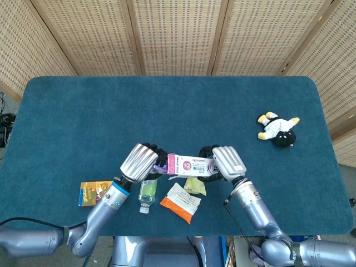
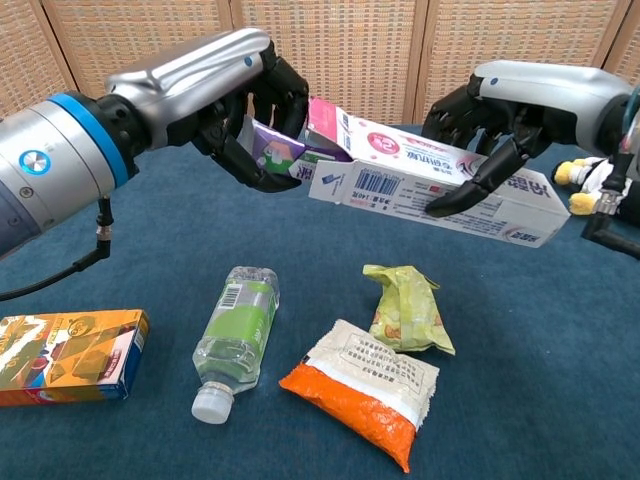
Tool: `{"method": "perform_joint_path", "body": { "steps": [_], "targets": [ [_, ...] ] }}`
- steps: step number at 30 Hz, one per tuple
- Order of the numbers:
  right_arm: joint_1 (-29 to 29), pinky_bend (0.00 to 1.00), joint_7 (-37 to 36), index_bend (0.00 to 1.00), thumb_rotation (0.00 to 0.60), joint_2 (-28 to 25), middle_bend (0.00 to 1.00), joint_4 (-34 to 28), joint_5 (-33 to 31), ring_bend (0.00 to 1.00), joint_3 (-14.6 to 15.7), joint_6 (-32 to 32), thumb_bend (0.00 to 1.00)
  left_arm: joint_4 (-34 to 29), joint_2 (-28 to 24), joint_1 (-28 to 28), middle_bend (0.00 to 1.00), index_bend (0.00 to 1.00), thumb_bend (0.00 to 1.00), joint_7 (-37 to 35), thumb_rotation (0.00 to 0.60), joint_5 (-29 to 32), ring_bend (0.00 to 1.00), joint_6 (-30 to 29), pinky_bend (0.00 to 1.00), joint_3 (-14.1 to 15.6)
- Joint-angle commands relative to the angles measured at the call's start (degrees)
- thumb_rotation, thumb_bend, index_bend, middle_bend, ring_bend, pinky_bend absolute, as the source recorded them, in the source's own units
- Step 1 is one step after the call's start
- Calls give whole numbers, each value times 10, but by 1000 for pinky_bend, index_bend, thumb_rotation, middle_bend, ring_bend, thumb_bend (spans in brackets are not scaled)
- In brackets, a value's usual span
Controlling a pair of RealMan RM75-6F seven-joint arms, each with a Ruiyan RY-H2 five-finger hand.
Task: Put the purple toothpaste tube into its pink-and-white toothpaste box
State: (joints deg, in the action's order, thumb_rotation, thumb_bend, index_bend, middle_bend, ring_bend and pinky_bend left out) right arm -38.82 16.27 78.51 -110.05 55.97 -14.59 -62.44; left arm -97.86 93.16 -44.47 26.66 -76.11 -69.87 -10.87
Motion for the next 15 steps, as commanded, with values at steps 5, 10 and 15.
{"method": "perform_joint_path", "body": {
  "steps": [5,10,15],
  "targets": [
    [-1,445,-5,594,600,-5,515,-5,2,414,0,1,1,17,19,-4,477,738,313,27,600,-9,412,-5,542,0],
    [1,445,-13,594,600,-9,516,-7,0,414,-1,0,1,23,16,-5,276,517,313,48,600,-18,255,-2,402,5],
    [4,445,-41,595,600,-13,518,-15,-11,415,-6,8,1,17,4,-4,90,336,312,62,600,-13,95,8,246,7]
  ]
}}
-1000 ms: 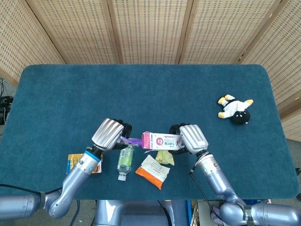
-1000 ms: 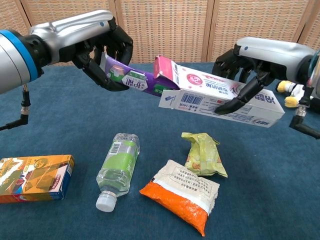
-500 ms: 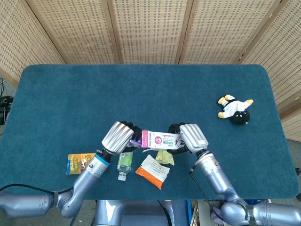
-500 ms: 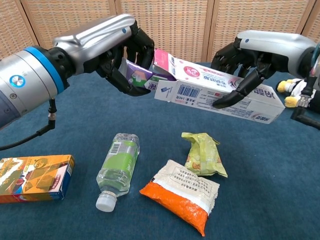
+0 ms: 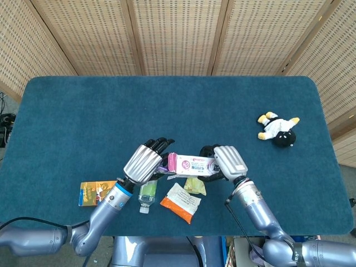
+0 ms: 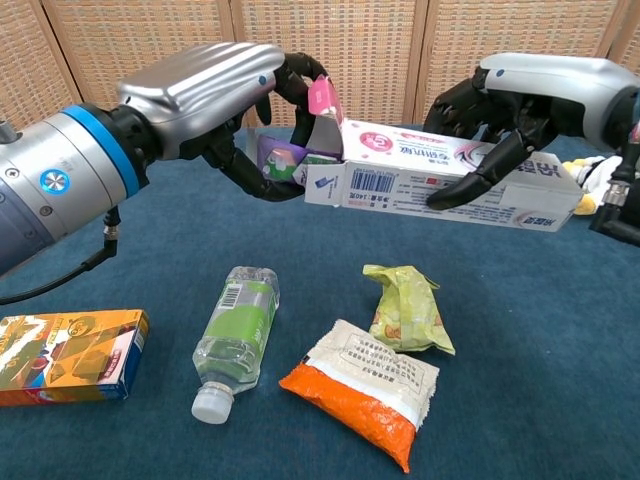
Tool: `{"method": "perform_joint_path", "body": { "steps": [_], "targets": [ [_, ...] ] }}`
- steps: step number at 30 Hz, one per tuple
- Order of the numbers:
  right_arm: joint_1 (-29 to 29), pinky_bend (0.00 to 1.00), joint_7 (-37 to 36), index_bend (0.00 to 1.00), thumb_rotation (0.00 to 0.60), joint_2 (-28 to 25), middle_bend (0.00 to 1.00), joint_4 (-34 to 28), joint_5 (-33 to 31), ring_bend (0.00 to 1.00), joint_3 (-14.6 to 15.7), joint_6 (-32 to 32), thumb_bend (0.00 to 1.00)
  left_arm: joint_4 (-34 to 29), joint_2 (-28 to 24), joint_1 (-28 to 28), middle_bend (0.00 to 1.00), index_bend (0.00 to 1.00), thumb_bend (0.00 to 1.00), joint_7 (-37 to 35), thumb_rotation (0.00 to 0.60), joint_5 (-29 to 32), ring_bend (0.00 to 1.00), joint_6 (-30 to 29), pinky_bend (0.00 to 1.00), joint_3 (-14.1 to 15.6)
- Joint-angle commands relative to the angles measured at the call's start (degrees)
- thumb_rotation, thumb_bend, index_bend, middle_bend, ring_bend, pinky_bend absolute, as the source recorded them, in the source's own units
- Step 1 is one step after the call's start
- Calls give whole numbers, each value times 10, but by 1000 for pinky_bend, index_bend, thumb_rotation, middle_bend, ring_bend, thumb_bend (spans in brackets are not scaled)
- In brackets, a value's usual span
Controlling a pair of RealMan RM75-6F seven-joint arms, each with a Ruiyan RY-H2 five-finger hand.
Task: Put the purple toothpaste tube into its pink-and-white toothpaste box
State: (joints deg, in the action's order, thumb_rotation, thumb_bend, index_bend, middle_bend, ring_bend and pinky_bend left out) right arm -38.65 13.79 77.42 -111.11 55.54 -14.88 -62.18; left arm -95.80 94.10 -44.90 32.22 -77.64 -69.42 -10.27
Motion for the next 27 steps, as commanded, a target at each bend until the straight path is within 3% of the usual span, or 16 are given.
{"method": "perform_joint_path", "body": {
  "steps": [1,7,27],
  "targets": [
    [3,445,-24,595,600,-3,519,-6,-9,415,-5,8,1,-6,-8,0,68,314,312,9,600,3,73,6,224,1],
    [16,457,-77,606,600,-9,532,-8,-15,429,-12,15,1,-19,-22,1,19,265,311,18,600,9,28,7,174,-6],
    [81,457,-303,606,600,-32,533,27,15,429,-24,58,1,-72,-60,-5,14,253,309,53,600,1,27,-5,164,-35]
  ]
}}
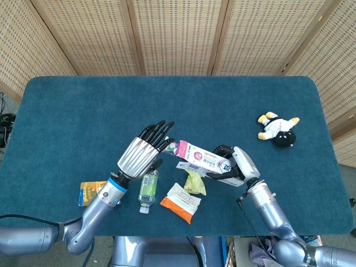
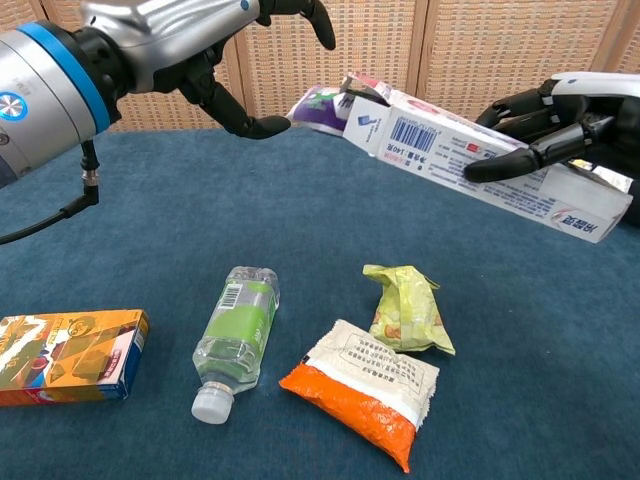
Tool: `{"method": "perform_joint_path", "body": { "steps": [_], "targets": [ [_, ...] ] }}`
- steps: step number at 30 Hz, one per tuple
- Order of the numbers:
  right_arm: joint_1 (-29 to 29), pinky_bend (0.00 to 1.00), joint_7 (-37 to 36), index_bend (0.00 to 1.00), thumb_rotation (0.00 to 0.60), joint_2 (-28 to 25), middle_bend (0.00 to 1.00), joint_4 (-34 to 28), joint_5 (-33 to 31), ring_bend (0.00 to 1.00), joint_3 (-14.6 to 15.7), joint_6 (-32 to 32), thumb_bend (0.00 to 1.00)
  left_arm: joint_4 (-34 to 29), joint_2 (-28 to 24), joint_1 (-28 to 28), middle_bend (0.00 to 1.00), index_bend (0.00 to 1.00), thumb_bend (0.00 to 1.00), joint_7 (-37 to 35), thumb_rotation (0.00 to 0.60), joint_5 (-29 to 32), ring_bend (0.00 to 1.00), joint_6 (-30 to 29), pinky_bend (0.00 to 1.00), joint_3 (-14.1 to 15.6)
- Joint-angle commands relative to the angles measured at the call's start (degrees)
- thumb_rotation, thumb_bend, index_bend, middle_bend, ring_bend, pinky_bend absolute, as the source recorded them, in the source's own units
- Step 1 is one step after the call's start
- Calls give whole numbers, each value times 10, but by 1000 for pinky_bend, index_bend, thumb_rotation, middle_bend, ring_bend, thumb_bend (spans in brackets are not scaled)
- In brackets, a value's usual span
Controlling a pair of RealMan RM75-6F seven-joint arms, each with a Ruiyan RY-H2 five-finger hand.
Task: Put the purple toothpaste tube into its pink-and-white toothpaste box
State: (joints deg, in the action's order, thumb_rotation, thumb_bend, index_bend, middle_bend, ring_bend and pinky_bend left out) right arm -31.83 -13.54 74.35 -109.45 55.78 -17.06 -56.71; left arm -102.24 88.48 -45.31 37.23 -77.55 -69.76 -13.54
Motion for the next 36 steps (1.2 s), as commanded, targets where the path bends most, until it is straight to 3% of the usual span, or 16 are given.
{"method": "perform_joint_path", "body": {
  "steps": [1,20,36],
  "targets": [
    [16,457,-43,606,600,-1,533,13,19,429,-3,5,0,-12,-6,-1,14,253,308,3,600,-1,27,-2,164,-4],
    [84,457,-354,606,600,28,534,117,165,431,-13,-24,0,-48,-64,26,14,253,308,-35,600,-16,27,-28,164,-8],
    [100,457,-466,606,600,19,531,155,231,431,-8,-70,1,-31,-99,54,14,253,309,-93,600,-20,27,-40,164,2]
  ]
}}
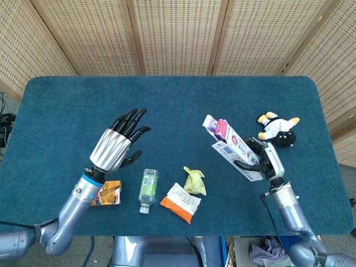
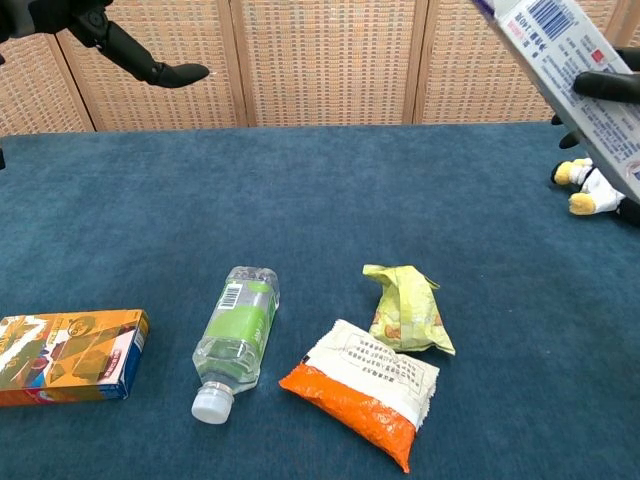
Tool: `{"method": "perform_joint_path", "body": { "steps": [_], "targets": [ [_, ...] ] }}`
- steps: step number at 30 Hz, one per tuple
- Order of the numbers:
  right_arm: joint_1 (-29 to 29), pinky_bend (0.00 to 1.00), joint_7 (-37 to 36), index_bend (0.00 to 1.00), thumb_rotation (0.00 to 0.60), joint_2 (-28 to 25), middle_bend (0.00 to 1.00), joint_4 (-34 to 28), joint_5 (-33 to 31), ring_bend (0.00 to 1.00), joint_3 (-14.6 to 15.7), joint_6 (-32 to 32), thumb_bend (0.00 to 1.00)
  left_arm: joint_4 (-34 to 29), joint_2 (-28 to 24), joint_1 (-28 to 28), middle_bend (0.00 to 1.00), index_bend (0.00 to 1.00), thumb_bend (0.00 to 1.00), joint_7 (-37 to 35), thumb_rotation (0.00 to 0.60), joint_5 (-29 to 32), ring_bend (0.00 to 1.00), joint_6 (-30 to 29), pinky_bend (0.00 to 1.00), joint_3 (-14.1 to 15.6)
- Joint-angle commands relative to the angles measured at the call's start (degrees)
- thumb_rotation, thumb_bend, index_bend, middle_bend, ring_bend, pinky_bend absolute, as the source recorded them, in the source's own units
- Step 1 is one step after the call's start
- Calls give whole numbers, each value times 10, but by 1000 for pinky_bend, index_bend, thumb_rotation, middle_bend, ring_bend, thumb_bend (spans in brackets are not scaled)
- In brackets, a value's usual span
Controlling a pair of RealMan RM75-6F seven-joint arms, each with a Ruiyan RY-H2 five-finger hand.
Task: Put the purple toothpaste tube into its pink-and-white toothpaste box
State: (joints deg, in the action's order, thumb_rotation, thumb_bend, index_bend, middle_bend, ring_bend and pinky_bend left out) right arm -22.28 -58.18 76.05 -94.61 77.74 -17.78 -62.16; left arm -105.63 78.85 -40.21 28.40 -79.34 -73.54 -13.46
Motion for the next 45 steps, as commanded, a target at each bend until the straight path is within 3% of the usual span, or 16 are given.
{"method": "perform_joint_path", "body": {
  "steps": [1,5,9,19,29,35,45],
  "targets": [
    [5,457,-22,606,600,2,531,11,16,431,2,-19,1,5,-5,4,14,253,309,-7,600,-4,27,-3,164,1],
    [8,457,-53,606,600,3,531,10,12,431,-3,-29,0,7,-10,7,14,253,308,-19,600,-6,27,-5,164,0],
    [5,457,6,606,600,-1,531,28,19,431,11,-30,0,18,-16,14,14,253,309,-25,600,-6,27,-2,164,8],
    [14,457,338,606,600,-1,526,77,-33,431,41,-59,1,45,-50,35,8,251,309,-45,600,22,22,24,153,29],
    [39,457,572,606,600,13,520,123,-57,431,90,-93,0,42,-87,75,0,68,308,-44,600,61,0,32,6,63],
    [52,457,616,606,600,34,518,152,-77,431,99,-99,1,43,-94,107,0,6,309,-52,600,72,0,18,0,85],
    [72,457,615,606,600,63,513,186,-96,431,114,-81,1,83,-47,179,0,6,309,-85,600,13,0,-65,0,127]
  ]
}}
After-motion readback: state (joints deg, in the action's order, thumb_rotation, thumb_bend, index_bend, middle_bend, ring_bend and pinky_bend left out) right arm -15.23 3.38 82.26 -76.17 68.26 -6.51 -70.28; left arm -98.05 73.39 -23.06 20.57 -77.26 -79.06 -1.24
